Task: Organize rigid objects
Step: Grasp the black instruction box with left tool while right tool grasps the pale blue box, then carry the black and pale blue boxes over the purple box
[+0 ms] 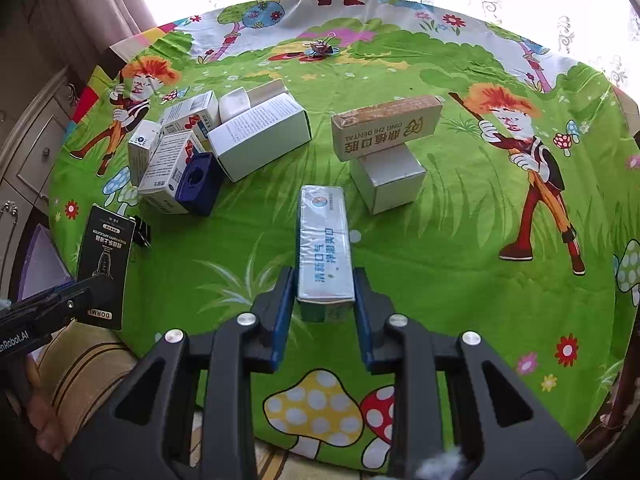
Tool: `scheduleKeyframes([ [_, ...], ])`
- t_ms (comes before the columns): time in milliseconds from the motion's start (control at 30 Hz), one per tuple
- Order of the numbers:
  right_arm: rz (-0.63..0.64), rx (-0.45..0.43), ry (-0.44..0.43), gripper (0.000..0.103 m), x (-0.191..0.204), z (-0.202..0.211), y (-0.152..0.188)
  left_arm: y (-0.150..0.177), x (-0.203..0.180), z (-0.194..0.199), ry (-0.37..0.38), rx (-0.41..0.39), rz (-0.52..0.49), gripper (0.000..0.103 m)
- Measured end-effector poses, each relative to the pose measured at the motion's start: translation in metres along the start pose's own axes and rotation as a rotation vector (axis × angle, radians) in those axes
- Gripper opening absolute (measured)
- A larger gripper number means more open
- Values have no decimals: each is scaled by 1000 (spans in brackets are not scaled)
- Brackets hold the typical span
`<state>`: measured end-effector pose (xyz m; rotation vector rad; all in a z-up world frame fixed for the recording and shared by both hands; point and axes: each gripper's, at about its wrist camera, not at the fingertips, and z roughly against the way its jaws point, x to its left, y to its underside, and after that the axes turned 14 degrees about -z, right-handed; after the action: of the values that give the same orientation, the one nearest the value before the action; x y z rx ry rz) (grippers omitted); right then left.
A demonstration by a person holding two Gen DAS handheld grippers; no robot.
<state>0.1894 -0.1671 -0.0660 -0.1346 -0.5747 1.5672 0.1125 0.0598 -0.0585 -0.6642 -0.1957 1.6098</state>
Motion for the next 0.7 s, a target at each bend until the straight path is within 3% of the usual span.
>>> scheduleKeyframes([
  [300, 14, -54, -49, 33, 18, 47, 23, 23, 12, 48, 1, -95, 31, 40],
  [700, 154, -97, -144, 33, 93, 94, 53, 74, 81, 113, -47, -177, 189, 40],
])
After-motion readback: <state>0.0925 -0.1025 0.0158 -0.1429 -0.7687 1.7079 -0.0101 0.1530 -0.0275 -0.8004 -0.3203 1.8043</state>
